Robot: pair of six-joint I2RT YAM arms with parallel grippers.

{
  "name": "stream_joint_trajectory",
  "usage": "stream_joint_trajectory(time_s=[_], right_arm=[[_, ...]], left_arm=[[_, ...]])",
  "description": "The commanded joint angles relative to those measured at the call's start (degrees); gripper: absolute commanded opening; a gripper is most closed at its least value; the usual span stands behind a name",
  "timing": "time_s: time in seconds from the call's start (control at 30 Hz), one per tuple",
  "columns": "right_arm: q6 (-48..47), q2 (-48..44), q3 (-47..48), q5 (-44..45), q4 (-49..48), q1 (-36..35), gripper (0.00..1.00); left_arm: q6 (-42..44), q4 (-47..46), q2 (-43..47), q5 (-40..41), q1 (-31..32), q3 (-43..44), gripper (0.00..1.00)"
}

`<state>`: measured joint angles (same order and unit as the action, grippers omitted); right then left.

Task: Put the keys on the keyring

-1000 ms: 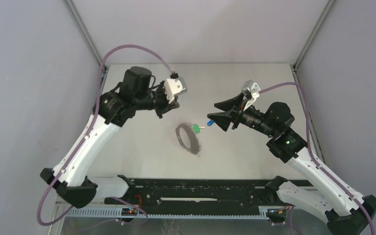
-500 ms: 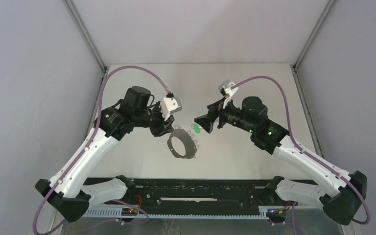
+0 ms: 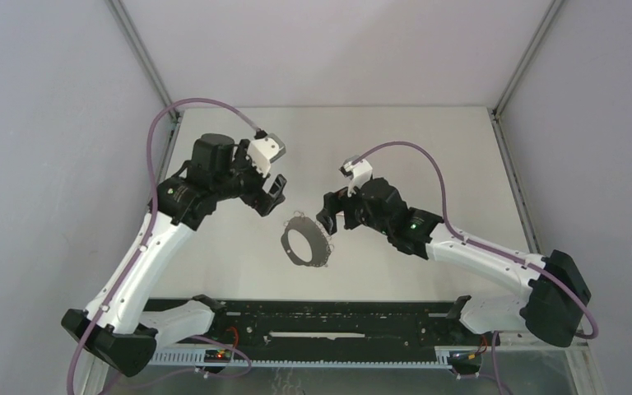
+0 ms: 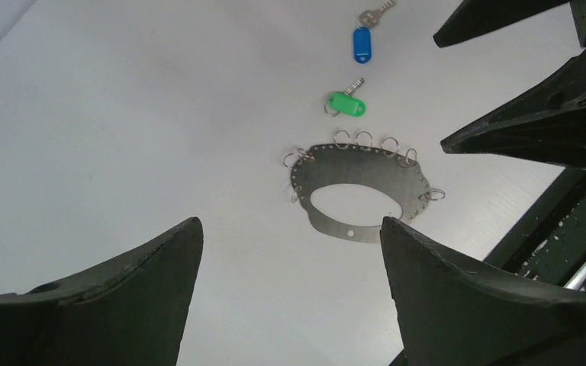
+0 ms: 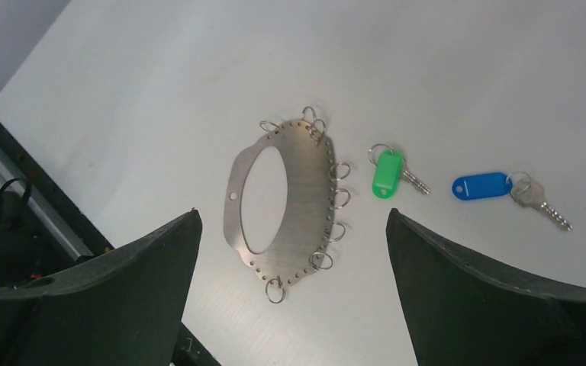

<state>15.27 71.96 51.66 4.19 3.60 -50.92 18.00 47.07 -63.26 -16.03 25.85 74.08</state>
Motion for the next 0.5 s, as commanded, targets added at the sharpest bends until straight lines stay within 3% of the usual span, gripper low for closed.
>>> stream_joint_trajectory(time_s=[0.0, 0.17, 0.47], right_arm=[[4.7, 1.8, 0.3, 6.3, -2.5, -1.7, 1.00], [7.3, 3.6, 0.3, 8.5, -2.5, -1.8, 1.00], [12.7, 10.7, 2.1, 14.0, -1.2, -3.8, 1.00]], left_arm=[[-1.9, -2.9, 2.5, 4.7, -0.2, -0.3, 0.92], [-2.5, -2.3, 2.1, 7.6, -0.2, -0.2, 0.99], [-1.8, 0.2, -0.1, 12.8, -0.3, 1.0, 1.00]])
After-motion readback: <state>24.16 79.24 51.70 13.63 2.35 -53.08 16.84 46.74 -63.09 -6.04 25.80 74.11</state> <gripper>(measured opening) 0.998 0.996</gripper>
